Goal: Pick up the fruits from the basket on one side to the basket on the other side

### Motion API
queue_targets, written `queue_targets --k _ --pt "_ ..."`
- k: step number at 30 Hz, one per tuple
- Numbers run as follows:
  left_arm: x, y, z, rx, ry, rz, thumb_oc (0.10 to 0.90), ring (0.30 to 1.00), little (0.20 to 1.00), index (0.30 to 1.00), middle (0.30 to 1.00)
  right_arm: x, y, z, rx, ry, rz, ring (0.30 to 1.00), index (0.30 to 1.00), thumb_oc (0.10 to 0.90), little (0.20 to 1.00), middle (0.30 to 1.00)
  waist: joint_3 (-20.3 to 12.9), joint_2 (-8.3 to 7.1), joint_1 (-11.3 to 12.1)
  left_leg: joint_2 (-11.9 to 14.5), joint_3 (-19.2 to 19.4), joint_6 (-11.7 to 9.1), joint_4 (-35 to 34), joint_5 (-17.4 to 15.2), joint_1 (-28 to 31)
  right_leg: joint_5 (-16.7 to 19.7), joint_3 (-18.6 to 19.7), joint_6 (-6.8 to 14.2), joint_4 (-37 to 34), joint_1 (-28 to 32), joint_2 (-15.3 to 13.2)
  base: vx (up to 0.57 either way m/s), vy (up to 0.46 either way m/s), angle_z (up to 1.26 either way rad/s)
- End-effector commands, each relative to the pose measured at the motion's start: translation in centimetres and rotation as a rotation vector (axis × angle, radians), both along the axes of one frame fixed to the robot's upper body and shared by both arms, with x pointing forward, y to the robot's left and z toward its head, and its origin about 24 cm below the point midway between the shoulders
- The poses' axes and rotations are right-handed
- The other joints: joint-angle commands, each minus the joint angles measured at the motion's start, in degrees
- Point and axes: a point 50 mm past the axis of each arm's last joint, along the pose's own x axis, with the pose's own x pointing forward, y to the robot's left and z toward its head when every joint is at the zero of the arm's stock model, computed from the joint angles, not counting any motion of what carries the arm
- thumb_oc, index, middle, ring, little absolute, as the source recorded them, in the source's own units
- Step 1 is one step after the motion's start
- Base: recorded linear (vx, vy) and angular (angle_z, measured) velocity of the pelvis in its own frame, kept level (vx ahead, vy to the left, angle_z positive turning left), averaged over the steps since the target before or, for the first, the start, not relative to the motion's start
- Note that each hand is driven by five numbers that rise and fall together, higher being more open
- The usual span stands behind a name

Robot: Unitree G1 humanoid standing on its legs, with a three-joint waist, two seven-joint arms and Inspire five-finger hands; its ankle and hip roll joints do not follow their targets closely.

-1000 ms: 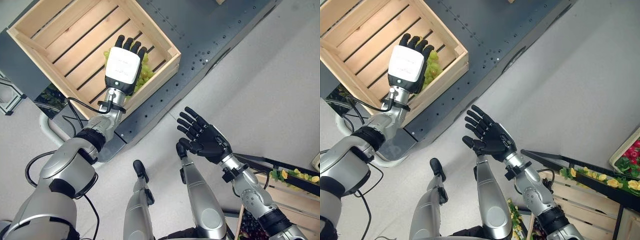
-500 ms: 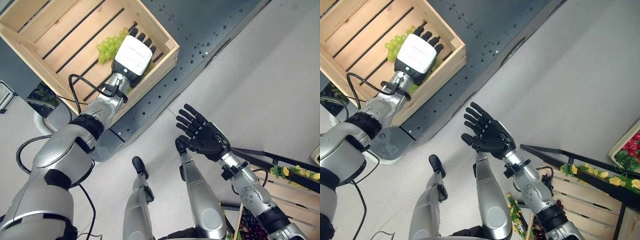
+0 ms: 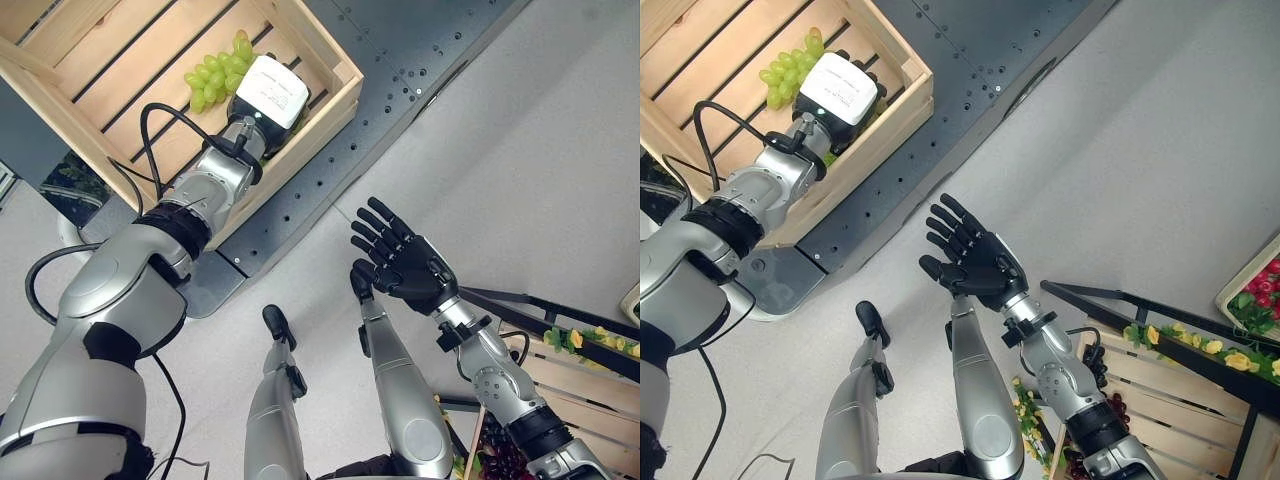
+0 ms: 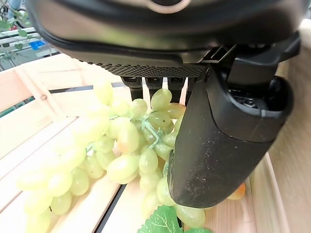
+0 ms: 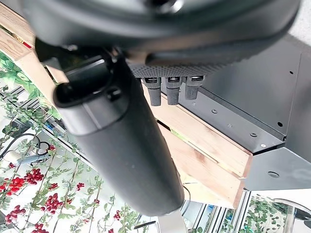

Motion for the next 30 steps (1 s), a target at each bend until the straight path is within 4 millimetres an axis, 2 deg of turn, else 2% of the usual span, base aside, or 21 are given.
queue_targets --k 1,8,11,14,15,17,20,23,26,30 --pt "0.3 0.3 0.3 -0.044 0.003 0.044 0.4 0.3 0.3 0.3 0.3 -0.2 0.7 3.5 0.148 -0.176 0.004 0.9 0.9 0.8 0.9 0.9 -0.14 -3.63 -1.68 4.08 -0.75 -1.43 9.36 0.9 -5.56 8.81 -0.82 -1.69 -9.15 3.96 0.05 0.0 0.0 0.0" --pt "0.1 1.3 -0.1 -0.035 -0.016 0.055 0.4 0.3 0.3 0.3 0.3 -0.3 0.4 3.4 0.152 -0.178 0.006 0.9 0.9 0.8 0.9 0.9 -0.14 -3.38 -0.87 4.27 -0.82 -1.49 9.36 0.64 -3.93 8.38 -1.65 -1.79 -9.5 5.91 -0.11 0.0 0.0 0.0" --pt "-0.2 1.9 -0.1 -0.05 -0.076 0.038 0.4 0.3 0.3 0.3 0.3 -0.4 0.2 3.3 0.154 -0.184 0.005 0.9 0.9 0.8 0.9 0.9 -0.14 -3.23 -0.52 4.17 -0.96 -1.43 8.44 0.55 -2.44 8.26 -1.74 -1.76 -10.14 7.49 -0.09 0.0 0.0 0.0" --pt "-0.8 3.0 0.8 -0.149 -0.203 -0.014 0.4 0.3 0.3 0.3 0.3 -0.7 -0.2 3.2 0.158 -0.193 0.002 0.9 0.9 0.8 0.9 0.9 -0.14 -3.08 -0.08 4.23 -0.86 -1.39 7.28 0.56 -0.16 8.17 -1.83 -1.76 -11.13 9.79 -0.13 0.0 0.0 0.0" --pt "-1.4 4.1 1.1 -0.245 -0.295 -0.054 0.4 0.3 0.3 0.3 0.3 -1.2 -0.6 2.9 0.164 -0.198 -0.005 0.9 0.9 0.8 0.9 0.9 -0.14 -2.88 0.34 4.18 -1.01 -1.32 6.37 0.61 1.79 8.04 -1.87 -1.82 -11.71 11.65 0.04 0.0 0.0 0.0" --pt "-1.9 5.1 0.9 -0.308 -0.36 -0.08 0.4 0.3 0.3 0.3 0.3 -1.4 -0.9 2.8 0.169 -0.201 -0.009 0.9 0.9 0.8 0.9 0.9 -0.14 -2.65 0.67 4.09 -1.25 -1.28 5.65 0.81 3.18 7.94 -1.89 -1.88 -12.02 12.99 0.16 0.0 0.0 0.0" --pt "-3.5 6.9 -0.9 -0.422 -0.465 -0.147 0.4 0.3 0.3 0.3 0.3 -2.3 -1.5 2.4 0.178 -0.216 -0.025 0.9 0.9 0.8 0.9 0.9 -0.53 -1.93 1.88 3.95 -1.88 -1.17 3.96 0.87 7.17 7.17 -1.85 -2.0 -12.44 16.7 0.44 0.0 0.0 0.0" --pt "-4.5 7.5 -2.3 -0.459 -0.521 -0.169 0.4 0.3 0.3 0.3 0.3 -2.7 -1.6 2.2 0.184 -0.212 -0.036 0.9 0.9 0.8 0.9 0.9 -2.15 -1.38 2.7 3.75 -2.21 -1.1 2.08 1.11 9.26 6.85 -1.95 -2.08 -13.44 18.64 0.41 0.01 0.002 0.03" --pt "-6.6 8.5 -5.0 -0.558 -0.589 -0.206 0.4 0.3 0.3 0.3 0.3 -3.3 -1.9 1.9 0.183 -0.195 -0.052 0.9 0.9 0.8 0.9 0.9 -5.28 -0.27 4.22 3.33 -2.94 -1.05 -1.57 1.98 13.04 6.43 -2.0 -2.14 -15.23 22.15 0.29 0.05 0.013 0.1" --pt "-8.5 8.6 -6.7 -0.663 -0.658 -0.245 0.4 0.3 0.3 0.3 0.3 -3.6 -1.9 2.0 0.187 -0.191 -0.072 0.9 0.9 0.8 0.9 0.9 -7.7 0.63 5.61 2.98 -3.67 -0.93 -3.58 2.38 15.6 6.0 -2.07 -2.26 -16.15 24.61 0.19 0.03 0.011 0.09"
